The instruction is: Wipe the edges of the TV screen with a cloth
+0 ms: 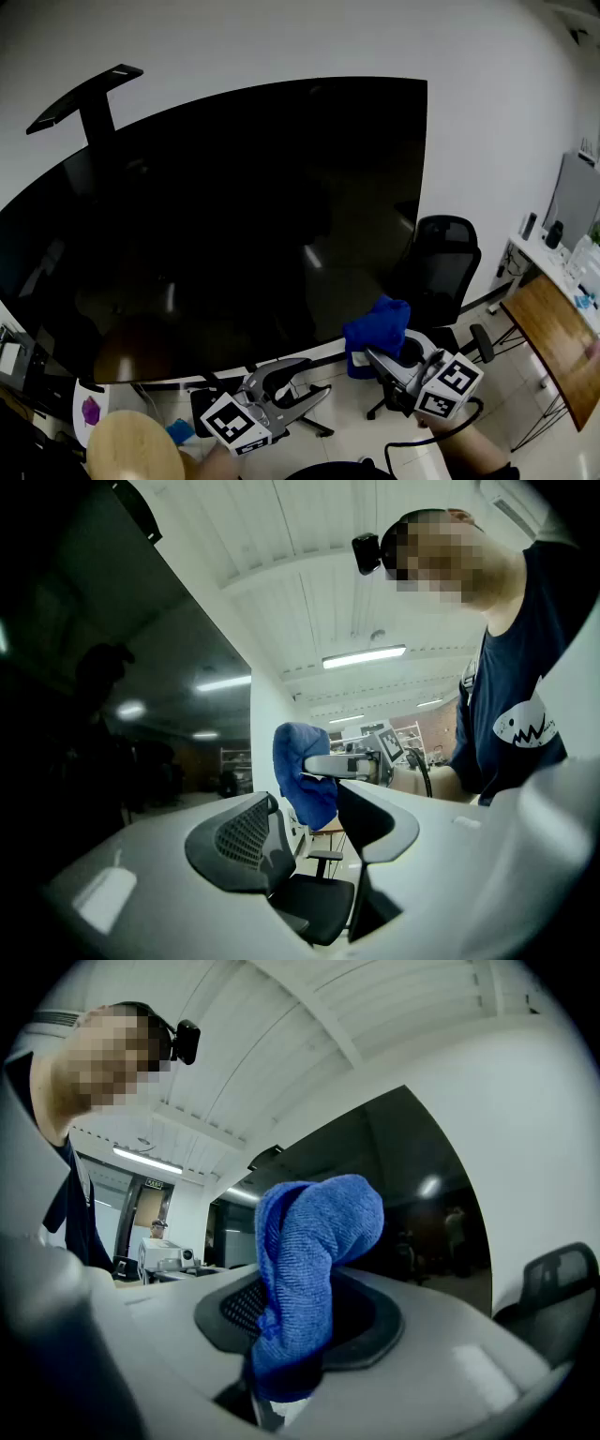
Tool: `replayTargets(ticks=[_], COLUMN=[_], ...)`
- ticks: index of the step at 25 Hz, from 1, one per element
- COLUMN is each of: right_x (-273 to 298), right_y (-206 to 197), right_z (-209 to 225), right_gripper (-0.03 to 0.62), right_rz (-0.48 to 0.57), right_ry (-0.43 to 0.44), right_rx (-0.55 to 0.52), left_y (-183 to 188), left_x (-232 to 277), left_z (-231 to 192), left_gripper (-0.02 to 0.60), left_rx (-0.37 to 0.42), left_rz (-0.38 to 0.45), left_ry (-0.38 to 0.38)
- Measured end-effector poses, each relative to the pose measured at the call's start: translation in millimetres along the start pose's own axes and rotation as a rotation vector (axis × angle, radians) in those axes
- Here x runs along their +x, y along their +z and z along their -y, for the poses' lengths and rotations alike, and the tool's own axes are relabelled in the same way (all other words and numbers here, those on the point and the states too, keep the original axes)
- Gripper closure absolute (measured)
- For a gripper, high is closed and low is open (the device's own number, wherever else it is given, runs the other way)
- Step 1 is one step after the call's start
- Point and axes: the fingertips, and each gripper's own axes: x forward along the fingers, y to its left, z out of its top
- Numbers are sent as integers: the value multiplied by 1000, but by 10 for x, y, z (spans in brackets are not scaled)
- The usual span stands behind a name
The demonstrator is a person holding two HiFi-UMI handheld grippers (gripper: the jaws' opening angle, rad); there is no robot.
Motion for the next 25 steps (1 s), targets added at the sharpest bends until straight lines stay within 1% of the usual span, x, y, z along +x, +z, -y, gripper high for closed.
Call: replayTargets(ticks=[5, 6, 10, 14, 20, 25], right_x=[-45, -56, -119, -227, -153, -105], right_y=[237, 276, 459, 657, 813, 961], right_z=[488, 605, 1116, 1604, 2126, 2523], right_gripper=[450, 450, 448, 448, 447, 445], right_rz=[4, 2, -1, 13, -31, -10], right_ry=[-26, -32, -77, -139, -187, -219], right_rx=[-46, -49, -64, -87, -169, -167], left_y=[113, 135, 222, 342, 745, 964], left_x=[332, 401, 691, 1021, 1442, 1798], left_z=[-66, -79, -166, -282, -509, -635], left_gripper=[362, 380, 390, 388, 388, 388], left_rx=[14, 18, 37, 81, 161, 208], left_rz=[19, 24, 38, 36, 70, 77], left_ry=[10, 14, 31, 41, 39, 34])
